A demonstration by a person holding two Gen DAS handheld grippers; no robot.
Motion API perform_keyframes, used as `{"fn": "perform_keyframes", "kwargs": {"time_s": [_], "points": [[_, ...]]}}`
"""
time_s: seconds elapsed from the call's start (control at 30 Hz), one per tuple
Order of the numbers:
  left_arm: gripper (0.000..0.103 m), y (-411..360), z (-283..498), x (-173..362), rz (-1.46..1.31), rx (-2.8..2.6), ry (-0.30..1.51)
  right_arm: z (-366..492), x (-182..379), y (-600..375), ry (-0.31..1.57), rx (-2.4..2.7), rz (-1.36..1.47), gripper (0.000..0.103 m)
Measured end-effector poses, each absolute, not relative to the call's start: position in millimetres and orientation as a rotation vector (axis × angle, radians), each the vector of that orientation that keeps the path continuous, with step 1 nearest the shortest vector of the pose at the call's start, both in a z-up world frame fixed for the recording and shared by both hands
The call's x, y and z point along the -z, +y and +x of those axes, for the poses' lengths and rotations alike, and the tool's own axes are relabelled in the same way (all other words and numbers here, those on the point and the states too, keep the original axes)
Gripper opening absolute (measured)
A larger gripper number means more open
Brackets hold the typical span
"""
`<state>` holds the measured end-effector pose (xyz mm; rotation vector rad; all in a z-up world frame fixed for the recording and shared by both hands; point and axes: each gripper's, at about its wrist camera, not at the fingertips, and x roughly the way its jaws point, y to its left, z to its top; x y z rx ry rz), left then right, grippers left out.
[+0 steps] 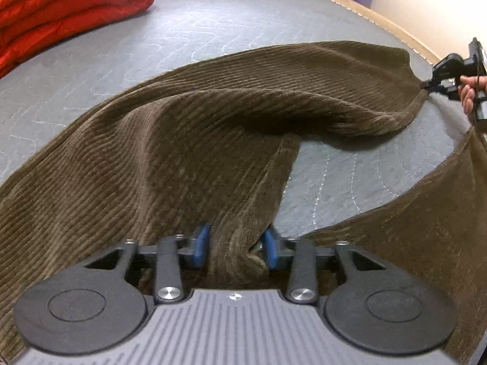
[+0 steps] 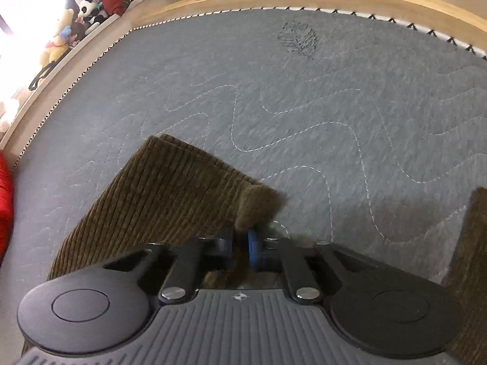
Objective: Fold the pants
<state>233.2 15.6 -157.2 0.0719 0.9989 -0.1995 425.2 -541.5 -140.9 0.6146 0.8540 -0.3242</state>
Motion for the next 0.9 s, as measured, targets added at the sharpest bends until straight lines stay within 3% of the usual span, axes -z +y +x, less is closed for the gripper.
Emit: {"fn": "perform_keyframes", "kwargs": {"time_s": [0.17, 0.27, 0.33, 0.43, 0.5, 0.53, 0.73, 0.9], "points": [[0.009, 27.7, 222.2, 119.1, 0.181, 0.261, 0.968, 403.1, 83.9, -556.1, 0.732, 0.296, 0.595, 0.006], [0.009, 41.9, 220.2, 115.6, 0.197, 0.315, 1.046, 374.6, 88.6, -551.8, 0.817, 0.415, 0.447, 0.006], [0.017, 47.7, 220.1, 122.8, 0.176, 0.367, 1.113, 369.3, 112.6, -554.0, 0.936, 0.444, 0.412, 0.009], [0.026, 56.6, 218.4, 113.7, 0.100, 0.405, 1.109, 359.8, 117.3, -565.0, 0.928, 0.543, 0.451, 0.027], [0.050, 68.2, 217.9, 97.6, 0.006, 0.449, 1.082, 358.2, 98.1, -558.3, 0.816, 0.635, 0.387, 0.033], [0.054, 71.5, 218.5, 89.7, -0.025, 0.457, 1.058, 361.5, 92.2, -555.9, 0.786, 0.628, 0.380, 0.039], [0.056, 102.8, 223.4, 69.3, -0.156, 0.296, 0.949, 424.1, 81.0, -491.4, 0.803, 0.228, 0.393, 0.056], [0.056, 144.7, 227.7, 76.8, -0.180, 0.051, 0.941, 484.7, 117.1, -446.7, 0.915, 0.201, 0.419, 0.060]]}}
